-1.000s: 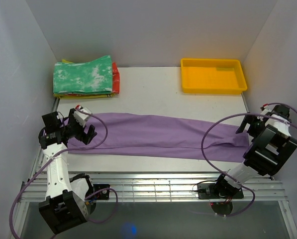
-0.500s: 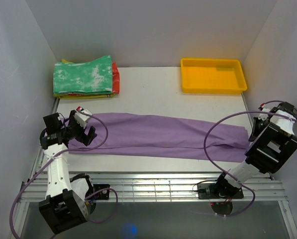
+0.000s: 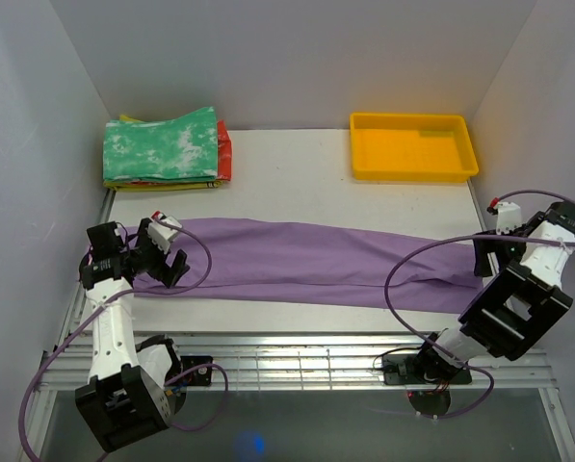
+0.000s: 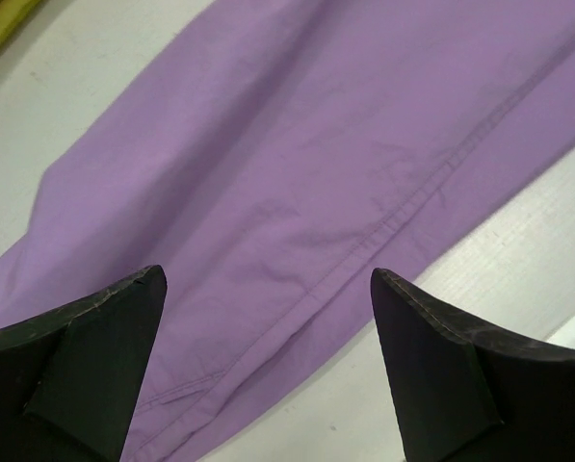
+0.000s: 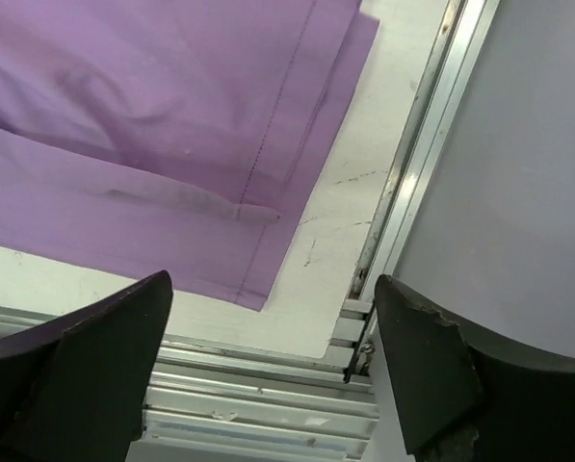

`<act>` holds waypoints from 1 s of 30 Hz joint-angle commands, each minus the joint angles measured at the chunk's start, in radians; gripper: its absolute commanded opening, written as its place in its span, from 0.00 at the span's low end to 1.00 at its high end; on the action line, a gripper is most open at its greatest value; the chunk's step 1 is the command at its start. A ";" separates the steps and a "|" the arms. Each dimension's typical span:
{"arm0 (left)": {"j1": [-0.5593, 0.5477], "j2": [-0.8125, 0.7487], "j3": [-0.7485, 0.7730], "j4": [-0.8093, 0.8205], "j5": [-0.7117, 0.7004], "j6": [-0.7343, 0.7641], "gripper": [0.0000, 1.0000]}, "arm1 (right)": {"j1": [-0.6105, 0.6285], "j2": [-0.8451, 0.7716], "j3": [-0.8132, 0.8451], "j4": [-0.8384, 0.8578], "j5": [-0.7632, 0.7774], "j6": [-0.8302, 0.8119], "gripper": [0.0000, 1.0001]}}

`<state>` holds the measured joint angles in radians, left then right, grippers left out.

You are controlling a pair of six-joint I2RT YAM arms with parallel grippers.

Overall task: Fold and stack the trousers
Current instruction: Fold the trousers

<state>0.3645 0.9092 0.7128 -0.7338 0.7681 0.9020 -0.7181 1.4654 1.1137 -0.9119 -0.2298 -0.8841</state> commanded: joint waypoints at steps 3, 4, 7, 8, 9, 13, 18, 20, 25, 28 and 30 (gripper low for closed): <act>-0.004 0.042 0.065 -0.229 0.100 0.158 0.98 | 0.029 -0.111 0.034 -0.064 -0.230 -0.560 0.98; -0.004 0.087 0.079 -0.254 0.109 0.173 0.98 | 0.045 -0.109 0.035 -0.068 -0.241 -0.608 0.98; -0.004 0.207 0.131 -0.294 0.100 0.152 0.86 | 0.123 -0.085 0.028 -0.096 -0.226 -0.723 0.93; -0.002 0.239 0.157 -0.300 0.090 0.109 0.83 | 0.162 -0.068 0.025 -0.110 -0.217 -0.743 0.90; -0.004 0.267 0.169 -0.309 0.076 0.092 0.78 | 0.178 -0.060 0.018 -0.114 -0.209 -0.774 0.85; -0.002 0.368 0.195 -0.308 -0.009 0.032 0.74 | 0.227 -0.047 -0.038 -0.101 -0.138 -0.866 0.79; -0.002 0.433 0.174 -0.270 -0.101 -0.012 0.73 | 0.244 -0.040 -0.109 -0.102 -0.091 -0.934 0.73; -0.002 0.442 0.159 -0.254 -0.130 -0.023 0.73 | 0.244 -0.043 -0.127 -0.111 -0.063 -0.964 0.62; -0.002 0.474 0.106 -0.187 -0.223 -0.063 0.66 | 0.238 -0.115 -0.216 -0.081 -0.003 -1.046 0.35; -0.002 0.493 0.093 -0.158 -0.260 -0.089 0.57 | 0.236 -0.175 -0.250 -0.059 0.003 -1.072 0.08; -0.001 0.494 0.093 -0.147 -0.270 -0.095 0.49 | 0.235 -0.200 -0.259 -0.032 0.004 -1.076 0.08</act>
<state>0.3634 1.4075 0.8120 -0.9257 0.5396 0.8356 -0.4801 1.3258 0.8619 -0.9764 -0.2436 -1.8973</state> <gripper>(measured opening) 0.513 0.084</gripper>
